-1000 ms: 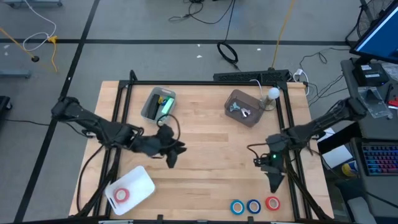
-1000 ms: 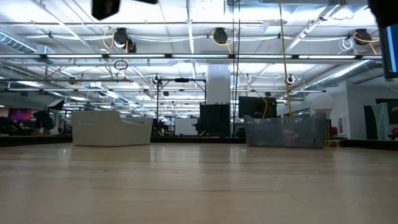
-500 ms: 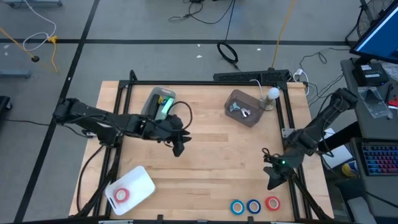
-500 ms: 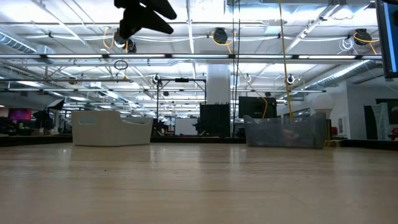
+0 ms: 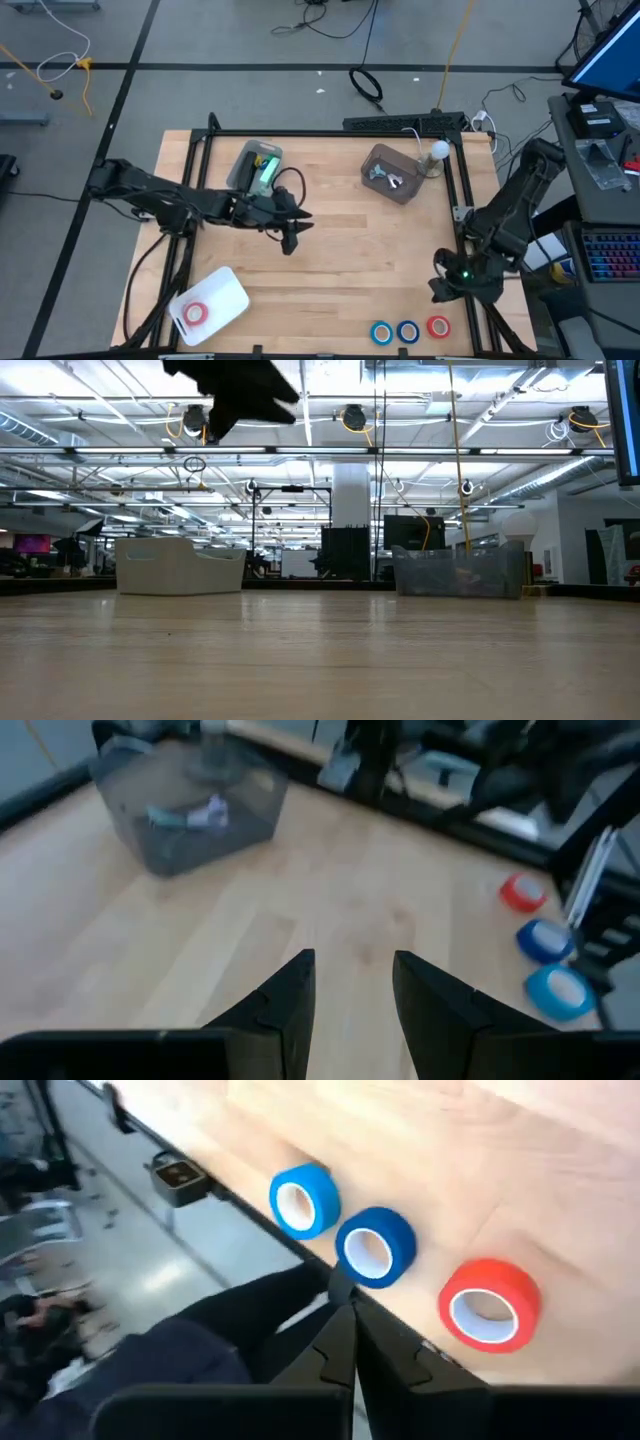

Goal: Pick and place Stapler, Stapler remover, tape
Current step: Put the orange tape into the white bin

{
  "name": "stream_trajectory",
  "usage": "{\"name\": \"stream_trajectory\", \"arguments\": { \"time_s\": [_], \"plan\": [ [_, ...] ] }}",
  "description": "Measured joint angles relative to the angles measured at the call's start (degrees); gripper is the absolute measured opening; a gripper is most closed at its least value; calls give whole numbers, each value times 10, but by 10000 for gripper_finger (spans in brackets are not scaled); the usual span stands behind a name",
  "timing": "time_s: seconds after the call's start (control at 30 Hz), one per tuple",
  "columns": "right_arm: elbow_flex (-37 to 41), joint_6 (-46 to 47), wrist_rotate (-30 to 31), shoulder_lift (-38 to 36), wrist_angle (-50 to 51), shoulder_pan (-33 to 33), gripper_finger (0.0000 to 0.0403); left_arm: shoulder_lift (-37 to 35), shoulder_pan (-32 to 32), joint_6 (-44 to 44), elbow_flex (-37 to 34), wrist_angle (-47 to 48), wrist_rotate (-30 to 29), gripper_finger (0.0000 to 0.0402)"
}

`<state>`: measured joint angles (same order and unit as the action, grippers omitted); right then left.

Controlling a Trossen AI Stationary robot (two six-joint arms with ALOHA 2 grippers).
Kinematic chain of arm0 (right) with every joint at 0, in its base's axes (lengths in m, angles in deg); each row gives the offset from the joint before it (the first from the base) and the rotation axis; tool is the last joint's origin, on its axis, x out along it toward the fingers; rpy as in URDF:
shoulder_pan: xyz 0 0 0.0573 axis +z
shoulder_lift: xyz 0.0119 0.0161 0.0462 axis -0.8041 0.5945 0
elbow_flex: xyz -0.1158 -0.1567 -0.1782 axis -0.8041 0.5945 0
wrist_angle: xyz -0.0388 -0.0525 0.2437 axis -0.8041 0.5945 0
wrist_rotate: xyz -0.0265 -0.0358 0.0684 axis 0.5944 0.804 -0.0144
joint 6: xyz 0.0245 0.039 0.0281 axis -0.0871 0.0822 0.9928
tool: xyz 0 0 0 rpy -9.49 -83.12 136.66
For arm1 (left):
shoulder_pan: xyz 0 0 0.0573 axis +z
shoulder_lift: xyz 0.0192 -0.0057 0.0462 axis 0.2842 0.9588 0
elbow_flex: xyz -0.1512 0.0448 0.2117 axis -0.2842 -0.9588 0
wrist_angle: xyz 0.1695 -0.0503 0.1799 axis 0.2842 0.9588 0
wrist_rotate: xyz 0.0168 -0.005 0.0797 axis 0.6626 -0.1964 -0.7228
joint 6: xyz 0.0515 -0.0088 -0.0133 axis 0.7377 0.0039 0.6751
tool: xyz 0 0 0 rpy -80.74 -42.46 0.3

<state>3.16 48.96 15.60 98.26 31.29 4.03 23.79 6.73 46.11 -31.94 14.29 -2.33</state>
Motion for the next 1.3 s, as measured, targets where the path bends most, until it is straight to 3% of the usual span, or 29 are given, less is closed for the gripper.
{"name": "stream_trajectory", "arguments": {
  "time_s": [0.13,0.4,0.53,0.83,1.13,1.3],
  "plan": [
    [-53,-27,-3,57,45,8,1,1,0,-10,-16,-8,-1,136],
    [-102,-71,-129,179,38,12,0,0,3,-12,-23,-7,8,136],
    [-104,-91,-149,215,30,16,0,0,3,-7,-23,-7,8,136],
    [-99,-127,-155,226,72,16,0,0,4,3,-23,-6,16,136],
    [-60,-136,-255,225,72,18,2,0,5,4,-23,-6,16,136],
    [-58,-159,-251,224,66,14,34,0,5,3,-23,-6,16,136]
  ]
}}
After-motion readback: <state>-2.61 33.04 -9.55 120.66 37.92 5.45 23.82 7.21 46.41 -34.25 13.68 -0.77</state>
